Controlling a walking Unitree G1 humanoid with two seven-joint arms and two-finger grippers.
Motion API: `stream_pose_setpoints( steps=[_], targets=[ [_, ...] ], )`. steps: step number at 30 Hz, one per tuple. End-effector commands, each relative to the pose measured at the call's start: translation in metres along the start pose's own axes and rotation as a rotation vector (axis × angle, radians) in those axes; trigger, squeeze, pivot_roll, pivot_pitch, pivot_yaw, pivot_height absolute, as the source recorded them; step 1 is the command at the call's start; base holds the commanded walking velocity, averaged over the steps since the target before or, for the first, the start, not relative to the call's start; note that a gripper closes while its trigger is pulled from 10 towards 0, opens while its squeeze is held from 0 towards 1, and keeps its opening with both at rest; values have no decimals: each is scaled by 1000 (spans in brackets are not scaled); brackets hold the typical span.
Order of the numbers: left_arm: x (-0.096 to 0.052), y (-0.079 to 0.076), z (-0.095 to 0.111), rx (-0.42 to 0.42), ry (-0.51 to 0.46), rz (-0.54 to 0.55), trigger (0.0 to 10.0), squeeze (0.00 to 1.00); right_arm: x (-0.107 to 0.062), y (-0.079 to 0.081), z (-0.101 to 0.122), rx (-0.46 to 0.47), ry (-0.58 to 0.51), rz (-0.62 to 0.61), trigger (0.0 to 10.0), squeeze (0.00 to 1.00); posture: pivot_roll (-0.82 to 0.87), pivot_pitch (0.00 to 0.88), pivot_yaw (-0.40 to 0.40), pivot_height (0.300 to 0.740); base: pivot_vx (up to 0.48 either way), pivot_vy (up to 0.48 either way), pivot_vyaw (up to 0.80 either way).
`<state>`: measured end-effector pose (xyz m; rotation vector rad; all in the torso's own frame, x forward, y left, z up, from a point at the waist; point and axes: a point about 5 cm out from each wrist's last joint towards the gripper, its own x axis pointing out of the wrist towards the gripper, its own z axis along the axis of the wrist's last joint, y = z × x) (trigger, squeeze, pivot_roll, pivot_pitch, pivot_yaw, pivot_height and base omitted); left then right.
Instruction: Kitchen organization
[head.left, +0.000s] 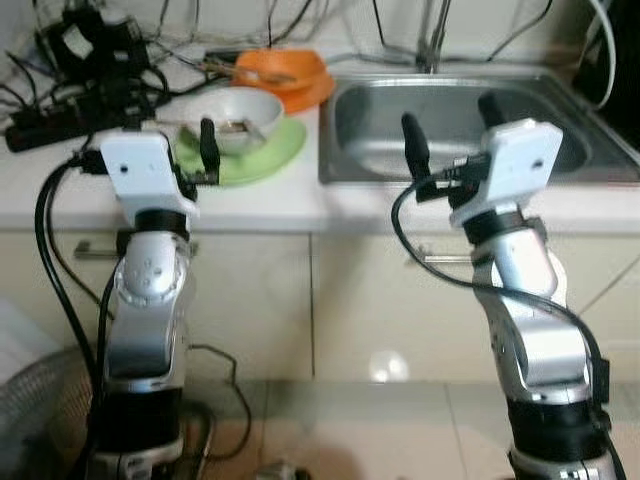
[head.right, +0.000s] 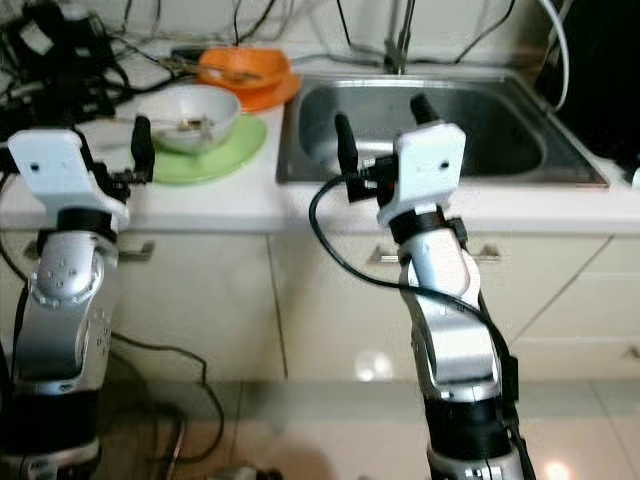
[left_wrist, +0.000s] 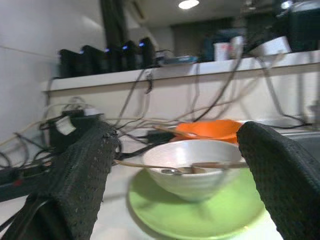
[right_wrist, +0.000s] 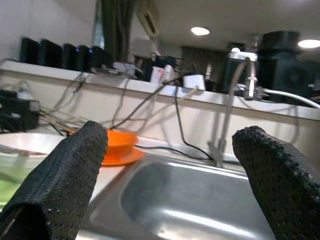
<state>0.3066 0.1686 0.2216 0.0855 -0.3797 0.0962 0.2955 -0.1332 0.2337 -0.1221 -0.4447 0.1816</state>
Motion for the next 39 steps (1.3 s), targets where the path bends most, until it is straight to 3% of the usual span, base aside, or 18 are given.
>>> stream_pose_setpoints(
  steps=[1,7,15,29,39],
  targets=[
    [3,2,0,12,7,-4,10000,0,2,1,8,10,-30,2,10000,0,12,21,31,740,0,0,0],
    [5,0,1,9,8,-26,10000,0,3,0,7,8,-29,-10,10000,0,14,22,34,740,0,0,0],
    [5,-3,-1,-10,17,-26,10000,0,2,-2,6,5,-24,-23,10000,0,12,23,36,740,216,-390,-220],
    [6,-2,0,-28,19,-13,10000,0,3,-1,8,3,-30,-13,10000,0,10,24,32,740,0,0,0],
    [18,3,24,-83,-31,20,10000,0,10,-3,32,-8,-98,3,10000,0,8,24,31,740,0,0,0]
  ],
)
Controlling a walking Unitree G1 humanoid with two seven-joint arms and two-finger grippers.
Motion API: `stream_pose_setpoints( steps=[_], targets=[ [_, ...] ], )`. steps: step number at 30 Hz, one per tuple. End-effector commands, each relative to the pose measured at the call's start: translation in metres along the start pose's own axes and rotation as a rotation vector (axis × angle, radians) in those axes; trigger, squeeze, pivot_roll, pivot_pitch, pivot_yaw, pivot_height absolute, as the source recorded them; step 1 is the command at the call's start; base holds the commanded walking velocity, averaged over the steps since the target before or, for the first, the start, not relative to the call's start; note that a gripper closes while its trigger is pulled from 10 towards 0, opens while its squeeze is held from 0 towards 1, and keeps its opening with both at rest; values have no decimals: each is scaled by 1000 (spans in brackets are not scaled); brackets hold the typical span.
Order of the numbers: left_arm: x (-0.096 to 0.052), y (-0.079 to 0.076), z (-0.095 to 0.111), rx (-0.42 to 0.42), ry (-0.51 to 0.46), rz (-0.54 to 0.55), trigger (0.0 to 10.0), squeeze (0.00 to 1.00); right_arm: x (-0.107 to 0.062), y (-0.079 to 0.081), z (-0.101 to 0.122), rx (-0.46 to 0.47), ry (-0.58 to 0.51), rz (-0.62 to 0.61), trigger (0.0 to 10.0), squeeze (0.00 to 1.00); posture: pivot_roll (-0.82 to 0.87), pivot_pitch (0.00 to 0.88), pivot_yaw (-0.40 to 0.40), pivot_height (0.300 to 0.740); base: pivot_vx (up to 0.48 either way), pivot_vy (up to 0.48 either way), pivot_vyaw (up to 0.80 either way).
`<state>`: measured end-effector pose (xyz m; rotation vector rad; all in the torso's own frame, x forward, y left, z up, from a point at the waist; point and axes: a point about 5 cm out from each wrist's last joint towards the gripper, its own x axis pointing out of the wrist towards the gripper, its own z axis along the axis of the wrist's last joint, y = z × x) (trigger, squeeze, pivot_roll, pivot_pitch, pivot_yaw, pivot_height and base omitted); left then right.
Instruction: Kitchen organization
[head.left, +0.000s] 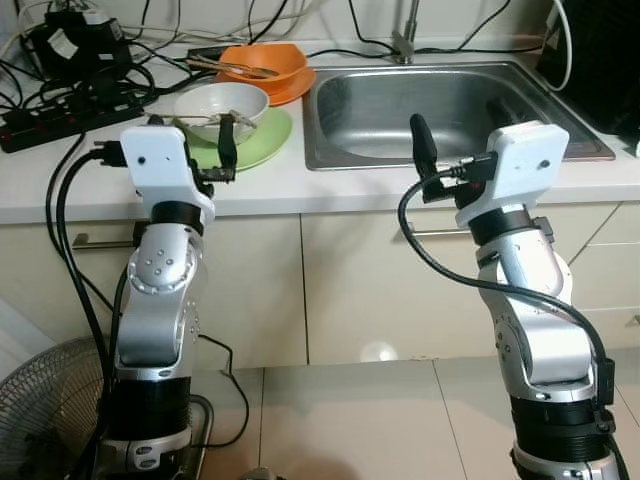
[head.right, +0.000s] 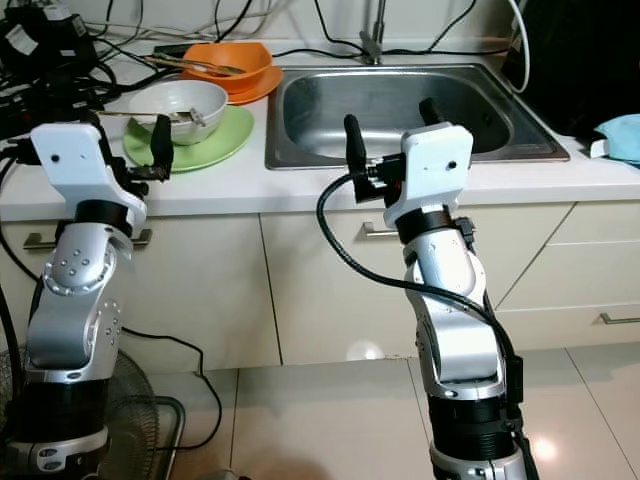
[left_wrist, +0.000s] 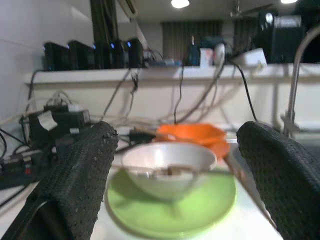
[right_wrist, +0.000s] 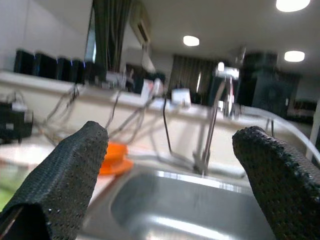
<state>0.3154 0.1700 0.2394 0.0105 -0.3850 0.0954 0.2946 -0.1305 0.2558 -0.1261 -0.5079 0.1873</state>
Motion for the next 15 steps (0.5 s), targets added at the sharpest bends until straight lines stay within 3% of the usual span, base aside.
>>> stream_pose_setpoints(
  steps=[1,5,10,15],
  targets=[
    [4,0,14,-13,-34,2,10000,0,3,-5,15,4,-45,-5,10000,0,8,24,31,740,0,0,0],
    [3,1,18,-4,-27,-50,10000,0,5,-11,24,-6,-62,8,10000,0,10,26,31,740,0,0,0],
    [-3,12,-3,61,57,-120,10000,0,4,-20,14,-8,3,30,10000,0,16,24,31,740,0,0,0],
    [-7,15,-14,87,105,-156,10000,0,3,-16,12,-13,21,82,10000,0,16,27,37,740,0,0,0]
  ],
)
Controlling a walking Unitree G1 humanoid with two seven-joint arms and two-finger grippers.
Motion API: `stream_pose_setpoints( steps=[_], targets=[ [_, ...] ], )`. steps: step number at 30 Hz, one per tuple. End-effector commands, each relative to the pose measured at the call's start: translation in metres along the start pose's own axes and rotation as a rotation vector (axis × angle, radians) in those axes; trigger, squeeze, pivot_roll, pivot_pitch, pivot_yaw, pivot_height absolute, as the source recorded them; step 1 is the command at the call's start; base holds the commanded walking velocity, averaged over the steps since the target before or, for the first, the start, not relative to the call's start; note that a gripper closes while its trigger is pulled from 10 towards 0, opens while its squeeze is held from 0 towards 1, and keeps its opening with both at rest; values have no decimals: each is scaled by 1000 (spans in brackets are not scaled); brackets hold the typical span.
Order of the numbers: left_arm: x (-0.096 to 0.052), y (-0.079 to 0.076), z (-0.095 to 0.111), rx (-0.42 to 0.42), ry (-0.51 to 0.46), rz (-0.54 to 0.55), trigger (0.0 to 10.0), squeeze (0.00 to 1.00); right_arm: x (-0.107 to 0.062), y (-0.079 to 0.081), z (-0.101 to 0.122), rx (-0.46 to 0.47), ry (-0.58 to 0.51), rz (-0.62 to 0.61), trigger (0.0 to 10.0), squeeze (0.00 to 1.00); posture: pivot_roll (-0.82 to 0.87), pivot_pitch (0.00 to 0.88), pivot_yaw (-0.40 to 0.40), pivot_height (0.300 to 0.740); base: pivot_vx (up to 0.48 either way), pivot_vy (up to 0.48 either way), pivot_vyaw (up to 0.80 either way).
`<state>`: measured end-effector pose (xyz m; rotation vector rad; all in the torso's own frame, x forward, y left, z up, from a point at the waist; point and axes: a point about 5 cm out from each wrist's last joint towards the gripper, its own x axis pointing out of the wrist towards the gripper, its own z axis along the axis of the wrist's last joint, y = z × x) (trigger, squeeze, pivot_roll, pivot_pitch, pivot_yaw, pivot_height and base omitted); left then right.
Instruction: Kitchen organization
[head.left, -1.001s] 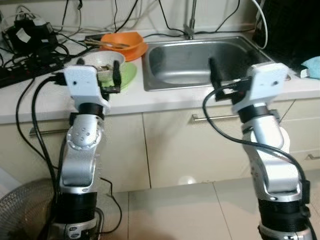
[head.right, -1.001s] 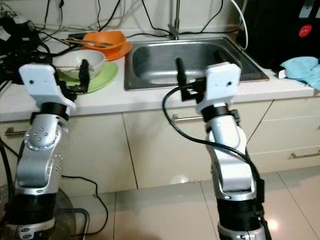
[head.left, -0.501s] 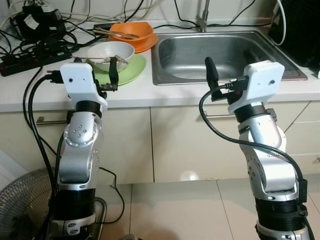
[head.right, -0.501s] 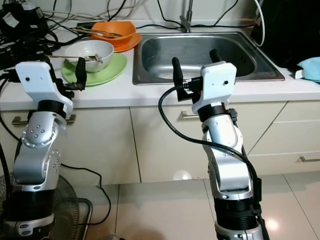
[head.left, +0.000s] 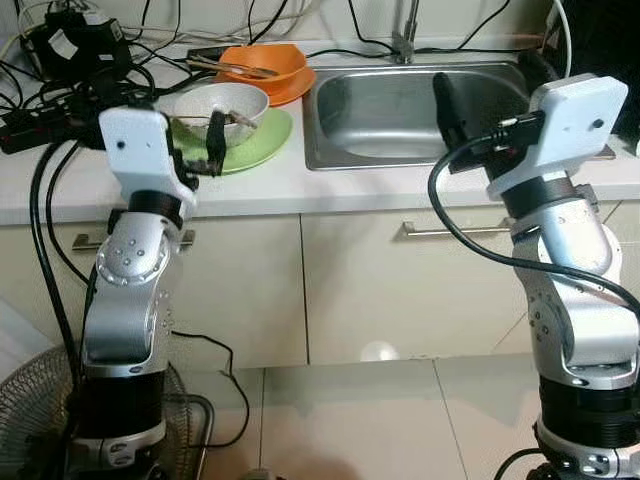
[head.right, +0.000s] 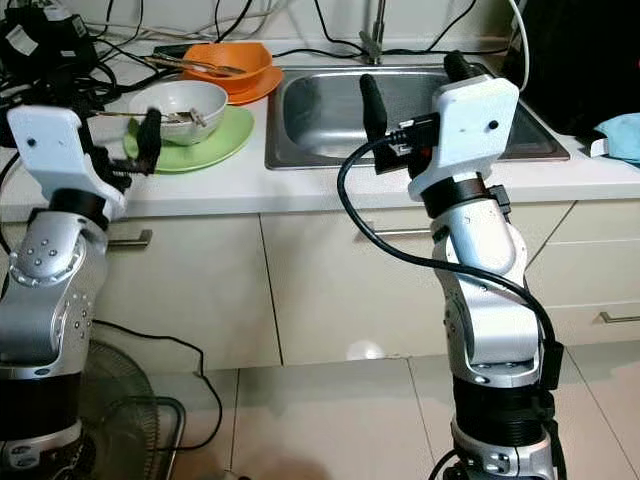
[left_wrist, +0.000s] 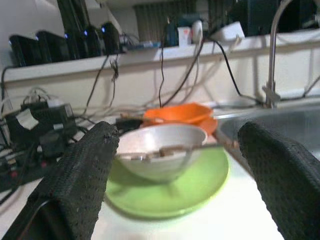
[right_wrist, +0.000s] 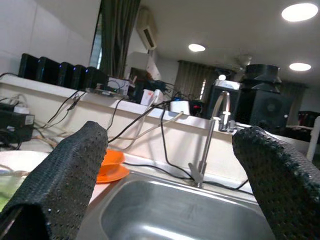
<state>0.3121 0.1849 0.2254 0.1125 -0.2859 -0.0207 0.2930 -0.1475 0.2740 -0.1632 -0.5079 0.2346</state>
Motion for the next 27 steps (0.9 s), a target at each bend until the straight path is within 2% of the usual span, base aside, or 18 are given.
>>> stream_pose_setpoints(
  steps=[1,5,11,19,27],
  targets=[
    [-1,-1,-3,7,15,-26,10000,0,-1,4,-3,11,24,40,10000,0,16,27,38,740,0,0,0],
    [-1,-1,-4,-4,18,-32,10000,0,-4,10,-7,21,46,87,10000,0,18,29,38,740,61,0,0],
    [0,-1,-2,-18,5,-18,10000,0,-6,9,-9,35,59,77,10000,0,16,32,36,740,262,0,0],
    [3,-7,13,-25,-72,7,10000,0,-6,8,-6,-21,25,51,10000,0,14,28,35,740,274,0,0],
    [2,-12,13,-40,-79,4,10000,0,-6,10,-6,-22,21,39,10000,0,12,23,35,740,281,0,0]
  ],
)
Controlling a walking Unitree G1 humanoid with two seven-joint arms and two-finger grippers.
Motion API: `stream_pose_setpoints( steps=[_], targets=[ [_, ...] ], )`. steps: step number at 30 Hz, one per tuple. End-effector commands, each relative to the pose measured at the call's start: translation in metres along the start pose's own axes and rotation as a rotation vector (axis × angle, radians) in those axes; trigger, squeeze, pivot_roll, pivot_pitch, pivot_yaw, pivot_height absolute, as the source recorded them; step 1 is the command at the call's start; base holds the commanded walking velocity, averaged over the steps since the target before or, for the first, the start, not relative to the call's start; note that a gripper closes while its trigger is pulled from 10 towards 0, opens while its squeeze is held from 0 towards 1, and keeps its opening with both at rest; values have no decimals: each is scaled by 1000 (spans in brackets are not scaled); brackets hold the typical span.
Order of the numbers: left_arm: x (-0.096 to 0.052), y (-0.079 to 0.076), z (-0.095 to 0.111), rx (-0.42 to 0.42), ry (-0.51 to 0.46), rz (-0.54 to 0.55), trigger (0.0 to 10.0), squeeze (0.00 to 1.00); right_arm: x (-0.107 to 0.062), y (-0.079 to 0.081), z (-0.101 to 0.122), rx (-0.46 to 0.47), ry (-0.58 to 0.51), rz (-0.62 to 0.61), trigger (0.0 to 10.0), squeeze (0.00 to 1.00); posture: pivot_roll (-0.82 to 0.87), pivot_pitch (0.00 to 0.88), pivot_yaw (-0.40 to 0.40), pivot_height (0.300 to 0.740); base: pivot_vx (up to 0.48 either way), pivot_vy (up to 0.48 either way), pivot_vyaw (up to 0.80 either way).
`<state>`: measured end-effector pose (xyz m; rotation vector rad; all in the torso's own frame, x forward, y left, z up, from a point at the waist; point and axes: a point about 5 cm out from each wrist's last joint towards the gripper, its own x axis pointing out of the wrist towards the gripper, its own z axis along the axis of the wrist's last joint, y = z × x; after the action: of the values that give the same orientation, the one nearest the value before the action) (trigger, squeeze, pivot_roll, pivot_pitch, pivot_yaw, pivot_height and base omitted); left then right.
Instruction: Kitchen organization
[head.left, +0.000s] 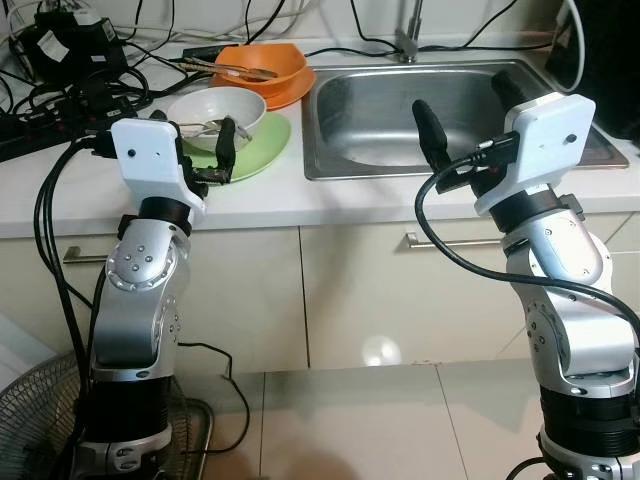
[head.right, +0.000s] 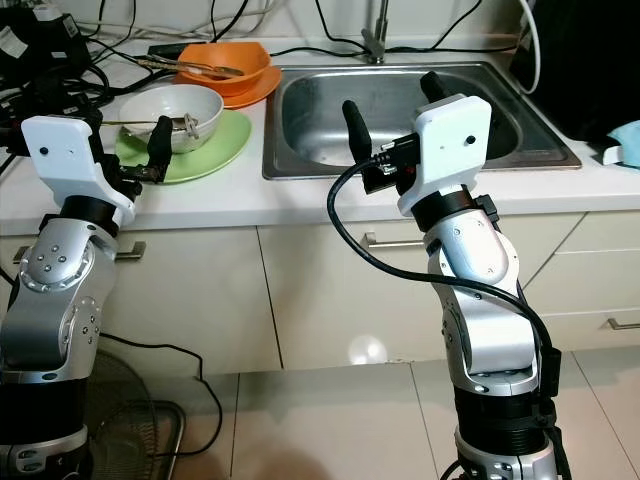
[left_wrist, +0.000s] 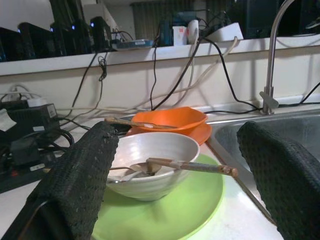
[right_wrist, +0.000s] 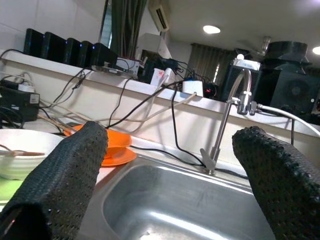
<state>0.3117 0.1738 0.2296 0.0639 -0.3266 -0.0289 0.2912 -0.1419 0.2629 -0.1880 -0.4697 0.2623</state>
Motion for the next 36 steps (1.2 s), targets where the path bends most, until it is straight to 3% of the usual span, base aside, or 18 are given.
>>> stream_pose_setpoints(
  steps=[1,36],
  targets=[
    [2,-1,8,8,-39,3,10000,0,-1,3,2,-12,-17,5,10000,0,12,22,35,740,281,0,0],
    [2,-4,14,-5,-47,12,10000,0,-3,10,1,-7,-22,31,10000,0,19,28,37,740,301,0,0]
  ],
)
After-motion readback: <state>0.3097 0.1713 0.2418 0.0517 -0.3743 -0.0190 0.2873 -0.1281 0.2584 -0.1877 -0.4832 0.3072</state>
